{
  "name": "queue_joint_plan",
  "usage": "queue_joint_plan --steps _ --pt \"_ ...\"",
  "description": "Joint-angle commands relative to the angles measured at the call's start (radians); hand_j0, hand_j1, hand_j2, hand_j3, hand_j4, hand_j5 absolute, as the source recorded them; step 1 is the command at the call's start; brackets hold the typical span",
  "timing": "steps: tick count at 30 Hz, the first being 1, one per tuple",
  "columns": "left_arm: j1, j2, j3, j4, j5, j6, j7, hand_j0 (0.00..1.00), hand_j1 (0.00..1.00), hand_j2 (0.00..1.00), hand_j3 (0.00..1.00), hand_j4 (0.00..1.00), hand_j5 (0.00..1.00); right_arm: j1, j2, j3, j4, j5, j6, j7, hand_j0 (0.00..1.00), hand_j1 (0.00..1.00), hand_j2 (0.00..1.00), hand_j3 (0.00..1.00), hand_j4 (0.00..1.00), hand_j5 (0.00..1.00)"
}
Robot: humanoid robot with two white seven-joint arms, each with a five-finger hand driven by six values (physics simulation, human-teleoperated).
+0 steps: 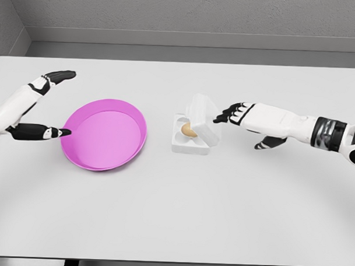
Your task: Pack egg into the box and close the box lid
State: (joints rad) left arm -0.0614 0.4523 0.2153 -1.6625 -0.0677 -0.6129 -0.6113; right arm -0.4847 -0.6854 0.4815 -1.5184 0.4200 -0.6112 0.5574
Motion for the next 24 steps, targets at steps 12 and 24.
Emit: queue_joint_plan --steps 12,24 --pt "0.029 0.026 0.032 0.004 0.008 0.002 0.000 1.00 1.00 1.00 1.00 1.00 1.00 0.074 -0.016 -0.106 -0.146 -0.013 0.000 0.007 1.00 1.00 1.00 1.00 1.00 1.00" --pt "0.029 0.026 0.032 0.004 0.008 0.002 0.000 1.00 1.00 1.00 1.00 1.00 1.00 0.071 -0.103 -0.222 0.089 -0.020 0.000 0.007 1.00 1.00 1.00 1.00 1.00 1.00"
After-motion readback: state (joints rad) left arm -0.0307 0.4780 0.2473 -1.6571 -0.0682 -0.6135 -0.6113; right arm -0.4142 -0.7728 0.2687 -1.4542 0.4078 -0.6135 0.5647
